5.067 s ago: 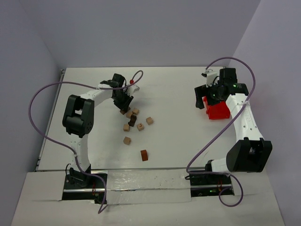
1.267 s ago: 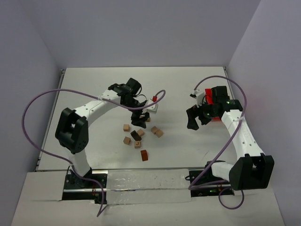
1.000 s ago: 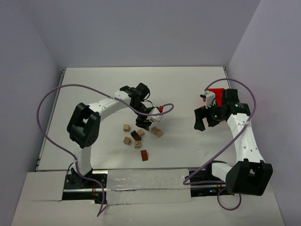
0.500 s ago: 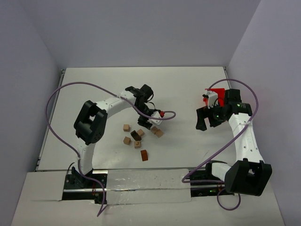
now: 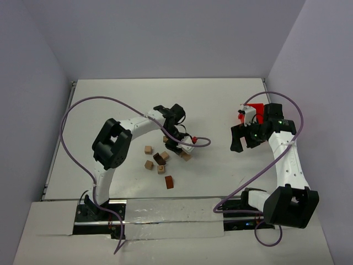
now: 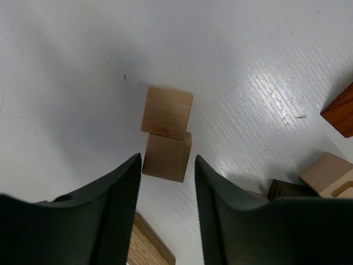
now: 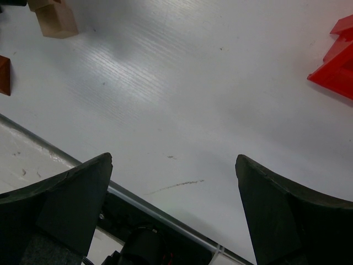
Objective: Build the wood block tower
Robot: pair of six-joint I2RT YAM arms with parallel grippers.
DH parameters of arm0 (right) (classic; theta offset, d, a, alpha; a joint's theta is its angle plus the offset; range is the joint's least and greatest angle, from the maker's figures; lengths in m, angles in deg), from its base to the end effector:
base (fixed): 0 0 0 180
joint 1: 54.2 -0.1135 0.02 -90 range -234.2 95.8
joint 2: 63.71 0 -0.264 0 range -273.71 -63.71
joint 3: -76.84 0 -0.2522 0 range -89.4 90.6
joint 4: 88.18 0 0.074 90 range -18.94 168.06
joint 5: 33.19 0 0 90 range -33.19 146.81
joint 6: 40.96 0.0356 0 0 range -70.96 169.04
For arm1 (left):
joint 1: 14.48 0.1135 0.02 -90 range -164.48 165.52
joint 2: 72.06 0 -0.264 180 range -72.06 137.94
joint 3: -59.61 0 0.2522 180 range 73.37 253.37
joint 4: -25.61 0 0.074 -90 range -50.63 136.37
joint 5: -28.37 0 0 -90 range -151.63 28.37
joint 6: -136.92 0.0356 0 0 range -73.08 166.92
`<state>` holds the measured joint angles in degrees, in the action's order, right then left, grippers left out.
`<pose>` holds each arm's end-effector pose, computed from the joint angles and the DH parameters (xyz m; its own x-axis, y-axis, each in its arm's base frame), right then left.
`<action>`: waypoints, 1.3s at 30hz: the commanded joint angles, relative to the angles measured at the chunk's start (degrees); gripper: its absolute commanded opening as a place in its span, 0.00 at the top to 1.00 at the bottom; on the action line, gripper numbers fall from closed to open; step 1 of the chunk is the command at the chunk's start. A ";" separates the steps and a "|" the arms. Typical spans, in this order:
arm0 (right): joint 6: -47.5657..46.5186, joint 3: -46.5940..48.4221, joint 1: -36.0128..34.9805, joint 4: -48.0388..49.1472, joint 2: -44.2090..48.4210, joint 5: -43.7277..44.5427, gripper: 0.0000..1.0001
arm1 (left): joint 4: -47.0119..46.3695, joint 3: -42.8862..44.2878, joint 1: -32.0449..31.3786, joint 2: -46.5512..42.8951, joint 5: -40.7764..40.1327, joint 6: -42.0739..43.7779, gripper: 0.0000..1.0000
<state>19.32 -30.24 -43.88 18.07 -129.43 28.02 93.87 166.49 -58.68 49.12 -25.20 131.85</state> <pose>0.2033 -0.0196 0.2892 -0.7682 -0.3017 -0.5646 -0.4749 0.8601 0.1864 0.2823 -0.3040 0.1753 0.5508 0.5823 -0.5980 0.7625 -0.6424 0.0769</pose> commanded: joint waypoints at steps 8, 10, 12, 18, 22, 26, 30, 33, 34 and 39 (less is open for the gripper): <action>-0.34 2.87 0.31 -0.42 0.47 -0.42 0.00 | -1.98 0.14 0.54 -2.73 0.04 -3.18 0.84; -0.35 3.88 0.31 -0.57 0.06 -0.85 0.00 | -2.12 -0.77 1.61 -5.83 0.58 -5.05 0.89; -0.39 4.67 0.31 -0.57 -0.07 -1.31 0.00 | -2.54 -1.48 3.03 -8.57 1.01 -8.61 0.93; 0.99 5.63 0.19 0.00 -1.24 -3.18 0.00 | -3.63 -2.92 8.90 -14.40 -0.85 -18.15 1.00; 1.71 6.22 -0.04 0.35 -1.69 -2.79 0.00 | -7.86 -5.87 11.23 -16.51 -4.16 -23.62 1.00; 2.67 7.19 -0.22 0.73 -3.00 -2.62 0.00 | -15.24 -9.78 12.73 -17.99 -7.55 -29.09 1.00; 2.66 8.98 -0.29 0.23 -3.95 -2.60 0.00 | -18.47 -10.59 12.93 -17.32 -8.89 -31.52 1.00; 2.59 9.69 -0.31 -0.01 -4.50 -2.30 0.00 | -19.20 -9.78 13.00 -15.73 -8.90 -31.99 1.00; 2.56 9.97 -0.31 -0.09 -4.71 -2.28 0.00 | -19.28 -9.55 13.00 -15.28 -8.55 -31.98 1.00; 2.56 10.34 -0.25 -0.13 -5.15 -2.07 0.00 | -20.25 -8.72 13.00 -13.22 -8.36 -32.28 1.00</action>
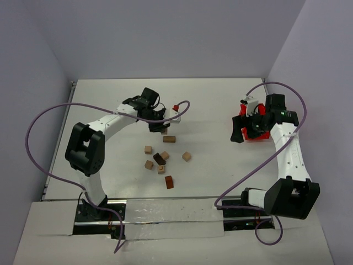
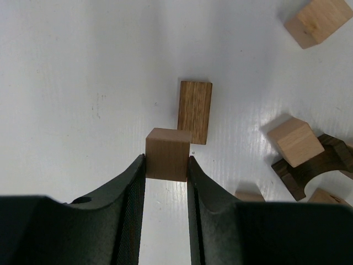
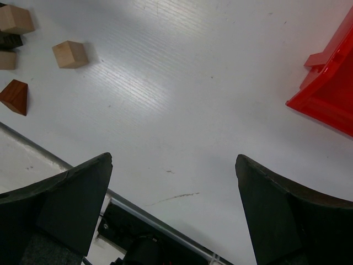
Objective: Build the wood block tower
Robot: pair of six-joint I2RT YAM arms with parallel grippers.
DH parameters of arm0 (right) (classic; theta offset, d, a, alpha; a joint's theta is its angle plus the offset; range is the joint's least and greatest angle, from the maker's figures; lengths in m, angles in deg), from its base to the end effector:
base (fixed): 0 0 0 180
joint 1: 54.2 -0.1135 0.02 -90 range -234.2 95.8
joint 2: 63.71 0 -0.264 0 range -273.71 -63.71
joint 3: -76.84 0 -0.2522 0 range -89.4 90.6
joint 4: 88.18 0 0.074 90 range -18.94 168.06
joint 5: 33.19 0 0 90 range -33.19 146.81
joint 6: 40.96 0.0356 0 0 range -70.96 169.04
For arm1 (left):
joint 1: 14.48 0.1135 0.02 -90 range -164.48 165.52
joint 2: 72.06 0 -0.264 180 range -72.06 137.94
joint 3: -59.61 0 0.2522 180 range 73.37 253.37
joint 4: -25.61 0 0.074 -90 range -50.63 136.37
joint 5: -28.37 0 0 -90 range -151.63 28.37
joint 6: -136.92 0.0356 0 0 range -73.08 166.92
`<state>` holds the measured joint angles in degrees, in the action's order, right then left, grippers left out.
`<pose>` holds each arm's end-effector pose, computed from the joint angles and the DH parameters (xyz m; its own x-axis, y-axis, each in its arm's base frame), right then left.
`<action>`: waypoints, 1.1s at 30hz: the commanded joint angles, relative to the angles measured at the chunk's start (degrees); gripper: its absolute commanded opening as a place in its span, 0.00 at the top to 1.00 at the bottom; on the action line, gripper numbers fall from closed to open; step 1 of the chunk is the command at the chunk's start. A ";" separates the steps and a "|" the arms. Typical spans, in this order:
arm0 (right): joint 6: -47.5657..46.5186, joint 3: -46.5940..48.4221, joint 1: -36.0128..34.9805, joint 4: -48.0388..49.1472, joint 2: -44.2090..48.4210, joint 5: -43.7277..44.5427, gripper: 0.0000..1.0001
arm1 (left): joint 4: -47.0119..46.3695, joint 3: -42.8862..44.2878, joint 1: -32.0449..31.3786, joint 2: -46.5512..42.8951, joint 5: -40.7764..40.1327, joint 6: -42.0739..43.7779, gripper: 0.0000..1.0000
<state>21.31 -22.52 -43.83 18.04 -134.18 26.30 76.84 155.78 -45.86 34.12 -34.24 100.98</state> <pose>0.2261 -0.0230 0.3131 -0.7488 -0.2705 -0.6050 -0.4692 0.8611 0.1957 0.3268 -0.2185 0.2306 0.0880 0.7883 -0.6089 0.9882 0.0077 0.1528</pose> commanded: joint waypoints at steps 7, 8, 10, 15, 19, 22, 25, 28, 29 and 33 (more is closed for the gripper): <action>0.55 2.18 -0.33 -0.18 -0.33 -0.02 0.00 | -2.75 2.58 0.00 3.97 1.10 -0.84 0.97; 0.57 2.00 -0.31 -0.14 -0.20 0.08 0.00 | -2.71 2.58 -0.04 4.11 1.08 -0.80 0.97; 0.55 1.75 -0.28 -0.11 -0.11 0.18 0.00 | -2.48 2.58 -0.09 4.34 1.25 -0.71 0.96; 0.23 1.42 -0.26 -0.44 0.15 0.42 0.00 | -2.67 2.40 -0.67 5.15 0.83 -0.88 0.93; 0.13 1.41 -0.26 -0.59 0.21 0.67 0.00 | -2.44 2.91 -0.98 5.65 0.73 -1.11 0.91; 0.04 1.32 -0.26 -0.62 0.25 0.80 0.00 | -2.40 3.29 -1.41 6.06 0.55 -1.15 0.91; -0.05 0.86 -0.28 -0.53 0.80 1.06 0.00 | -2.18 3.82 -1.79 6.35 0.26 -1.57 0.90; -0.12 0.55 -0.28 -0.53 1.02 1.06 0.00 | -2.42 4.05 -2.25 6.65 -0.04 -2.43 0.90; -0.02 0.48 -0.26 -0.53 1.09 1.00 0.00 | -2.35 4.13 -2.40 6.73 -0.06 -2.52 0.89; 0.04 0.14 -0.26 -0.45 1.39 0.97 0.00 | -2.53 3.50 -2.86 6.58 -0.41 -2.55 0.89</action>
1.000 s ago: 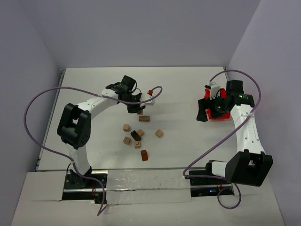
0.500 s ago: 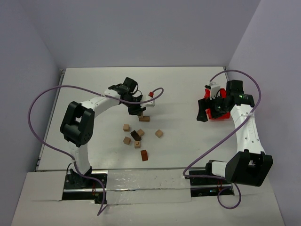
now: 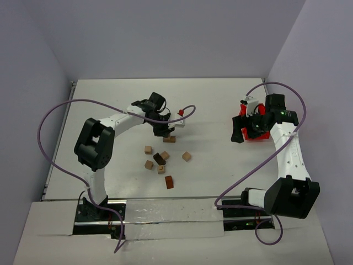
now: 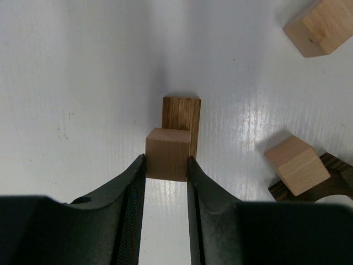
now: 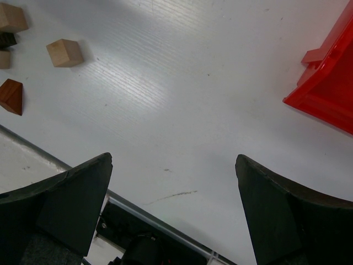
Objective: Build the wood block tower
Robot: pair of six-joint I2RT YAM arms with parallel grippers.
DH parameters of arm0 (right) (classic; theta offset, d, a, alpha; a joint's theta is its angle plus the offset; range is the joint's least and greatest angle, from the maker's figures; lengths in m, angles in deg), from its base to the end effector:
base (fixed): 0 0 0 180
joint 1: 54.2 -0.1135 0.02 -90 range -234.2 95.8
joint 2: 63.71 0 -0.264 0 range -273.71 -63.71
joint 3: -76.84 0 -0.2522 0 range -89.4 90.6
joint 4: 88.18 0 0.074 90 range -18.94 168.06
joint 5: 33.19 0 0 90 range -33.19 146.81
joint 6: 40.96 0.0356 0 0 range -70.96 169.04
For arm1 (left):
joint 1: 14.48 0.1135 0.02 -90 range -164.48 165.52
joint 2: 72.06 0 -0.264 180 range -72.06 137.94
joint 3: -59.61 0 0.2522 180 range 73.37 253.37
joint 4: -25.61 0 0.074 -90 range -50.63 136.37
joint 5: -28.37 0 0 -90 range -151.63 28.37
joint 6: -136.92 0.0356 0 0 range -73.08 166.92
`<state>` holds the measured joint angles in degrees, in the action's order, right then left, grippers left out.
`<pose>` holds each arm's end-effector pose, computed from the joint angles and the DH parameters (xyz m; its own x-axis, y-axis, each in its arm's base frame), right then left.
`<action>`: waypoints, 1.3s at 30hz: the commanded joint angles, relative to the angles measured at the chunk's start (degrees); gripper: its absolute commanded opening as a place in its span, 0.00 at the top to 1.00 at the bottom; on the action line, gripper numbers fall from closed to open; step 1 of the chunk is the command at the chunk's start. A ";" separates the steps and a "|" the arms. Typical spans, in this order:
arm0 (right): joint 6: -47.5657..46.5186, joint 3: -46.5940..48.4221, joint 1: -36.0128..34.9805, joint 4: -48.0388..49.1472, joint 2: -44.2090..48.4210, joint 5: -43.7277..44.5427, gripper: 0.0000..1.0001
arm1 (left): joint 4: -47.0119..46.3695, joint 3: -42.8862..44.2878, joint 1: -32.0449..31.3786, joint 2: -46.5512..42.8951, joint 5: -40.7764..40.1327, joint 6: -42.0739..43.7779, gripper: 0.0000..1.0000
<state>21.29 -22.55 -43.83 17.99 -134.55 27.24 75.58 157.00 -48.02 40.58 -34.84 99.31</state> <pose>0.2273 -0.0237 0.3113 -0.7569 -0.2732 -0.5937 -0.4612 0.8669 0.1891 0.3323 -0.2395 0.1948 0.0536 0.8129 -0.5800 0.9966 -0.0070 0.0823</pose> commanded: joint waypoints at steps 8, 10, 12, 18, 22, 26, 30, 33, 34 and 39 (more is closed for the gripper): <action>0.15 -0.14 -0.26 -0.39 2.10 -0.06 0.00 | -1.49 1.27 -1.00 -0.50 0.01 -1.15 0.89; 0.15 -0.06 -0.26 -0.39 2.02 -0.10 0.00 | -1.53 1.10 -1.00 -0.79 -0.16 -1.20 0.89; 0.24 0.05 -0.25 -0.39 1.86 -0.16 0.00 | -1.49 0.95 -0.98 -1.04 -0.34 -1.05 0.88; 0.26 0.06 -0.24 -0.48 1.93 -0.23 0.00 | -1.82 -0.53 -0.91 -2.01 -1.04 -0.71 0.88; 0.33 0.12 -0.26 -0.57 1.94 -0.23 0.00 | -2.17 -1.33 -0.93 -2.34 -1.28 -0.71 0.87; 0.29 0.18 -0.26 -0.57 1.97 -0.23 0.00 | -2.35 -1.81 -0.97 -2.37 -1.08 -0.80 0.84; 0.25 0.39 -0.26 -0.67 1.85 -0.15 0.00 | -2.45 -1.91 -0.99 -2.34 -1.04 -0.98 0.82; 0.24 0.47 -0.24 -0.75 1.78 -0.08 0.00 | -2.65 -2.35 -1.00 -2.64 -0.96 -0.98 0.81; 0.24 0.47 -0.22 -0.71 1.76 -0.06 0.00 | -2.80 -2.50 -1.00 -2.84 -0.96 -0.98 0.81; 0.33 0.47 -0.20 -0.57 1.60 -0.28 0.00 | -2.57 -2.36 -0.98 -3.19 -0.91 -1.37 0.82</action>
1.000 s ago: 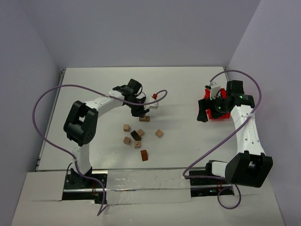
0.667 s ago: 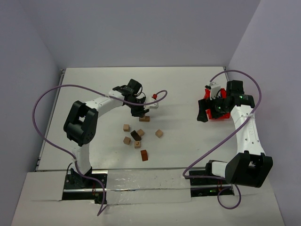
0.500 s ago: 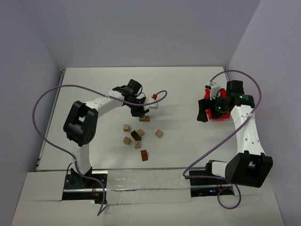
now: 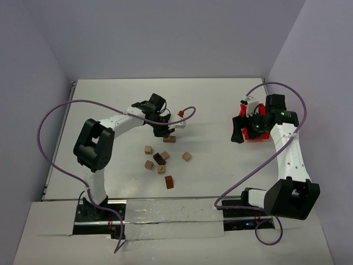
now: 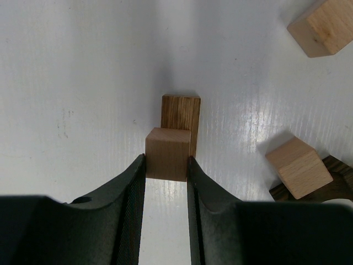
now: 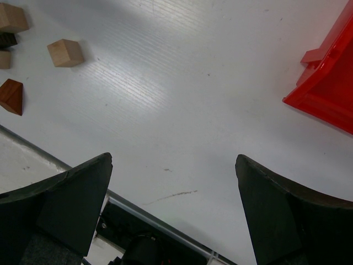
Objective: Build the wood block tower
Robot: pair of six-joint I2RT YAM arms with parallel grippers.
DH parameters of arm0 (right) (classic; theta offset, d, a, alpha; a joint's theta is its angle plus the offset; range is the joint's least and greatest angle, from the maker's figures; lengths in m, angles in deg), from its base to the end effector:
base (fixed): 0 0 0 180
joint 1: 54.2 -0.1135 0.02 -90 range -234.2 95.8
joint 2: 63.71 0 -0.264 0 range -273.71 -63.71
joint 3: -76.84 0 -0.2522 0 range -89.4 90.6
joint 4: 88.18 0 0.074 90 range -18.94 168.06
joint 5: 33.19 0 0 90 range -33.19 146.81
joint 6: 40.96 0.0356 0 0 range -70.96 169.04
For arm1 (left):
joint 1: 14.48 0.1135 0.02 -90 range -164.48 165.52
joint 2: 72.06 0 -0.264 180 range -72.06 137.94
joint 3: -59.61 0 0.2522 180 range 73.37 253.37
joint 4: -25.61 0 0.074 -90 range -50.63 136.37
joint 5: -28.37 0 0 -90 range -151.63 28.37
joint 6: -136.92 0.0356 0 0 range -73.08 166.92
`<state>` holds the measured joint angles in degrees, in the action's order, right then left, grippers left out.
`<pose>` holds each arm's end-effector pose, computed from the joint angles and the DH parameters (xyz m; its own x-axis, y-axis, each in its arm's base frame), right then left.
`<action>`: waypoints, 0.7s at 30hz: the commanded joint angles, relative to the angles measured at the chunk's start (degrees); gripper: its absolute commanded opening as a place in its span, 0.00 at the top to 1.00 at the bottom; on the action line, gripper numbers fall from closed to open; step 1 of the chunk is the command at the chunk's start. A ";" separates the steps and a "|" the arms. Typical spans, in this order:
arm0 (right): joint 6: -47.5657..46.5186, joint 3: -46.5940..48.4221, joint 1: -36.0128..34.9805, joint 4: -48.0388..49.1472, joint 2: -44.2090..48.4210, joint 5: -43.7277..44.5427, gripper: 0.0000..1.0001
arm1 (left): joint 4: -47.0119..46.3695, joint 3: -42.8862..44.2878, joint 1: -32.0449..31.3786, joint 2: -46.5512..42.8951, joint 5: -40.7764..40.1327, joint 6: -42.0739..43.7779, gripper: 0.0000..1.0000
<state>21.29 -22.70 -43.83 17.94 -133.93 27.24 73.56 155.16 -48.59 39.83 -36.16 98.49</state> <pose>0.2249 -0.0233 0.3127 -0.7526 -0.2740 -0.5988 -0.4626 0.8672 0.1846 0.3280 -0.2406 0.1919 0.0539 0.8177 -0.5732 0.9951 0.0038 0.0990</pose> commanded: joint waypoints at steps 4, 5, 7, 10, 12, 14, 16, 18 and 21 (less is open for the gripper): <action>0.41 0.90 -0.23 -0.44 0.66 -0.38 0.00 | -0.85 -0.79 -0.35 -2.76 0.02 -0.77 0.82; 0.41 1.04 -0.18 -0.44 0.62 -0.48 0.00 | -0.80 -0.84 -0.35 -2.81 0.01 -0.77 0.82; 0.34 1.14 -0.19 -0.44 0.46 -0.50 0.00 | -0.79 -1.02 -0.43 -3.05 0.10 -0.77 0.81; 0.38 1.12 -0.26 -0.44 0.43 -0.67 0.00 | -0.84 -1.11 -0.35 -3.26 -0.02 -0.95 0.81; 0.33 1.07 -0.26 -0.44 0.43 -0.67 0.00 | -0.75 -1.15 -0.35 -3.26 -0.11 -0.98 0.80; 0.39 1.07 -0.33 -0.44 0.43 -0.74 0.00 | -0.84 -1.26 -0.41 -3.32 -0.23 -1.10 0.80; 0.35 1.07 -0.26 -0.44 0.34 -0.74 0.00 | -0.90 -1.48 -0.35 -3.37 -0.25 -1.03 0.79; 0.40 1.15 -0.28 -0.42 0.33 -0.78 0.00 | -0.97 -1.55 -0.42 -3.54 -0.27 -1.05 0.79; 0.49 1.07 -0.35 -0.34 0.25 -0.86 0.00 | -1.05 -1.82 -0.43 -3.71 -0.43 -1.20 0.78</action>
<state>21.31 -22.70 -43.83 17.94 -133.93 27.18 72.91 153.93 -48.63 38.93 -36.54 98.10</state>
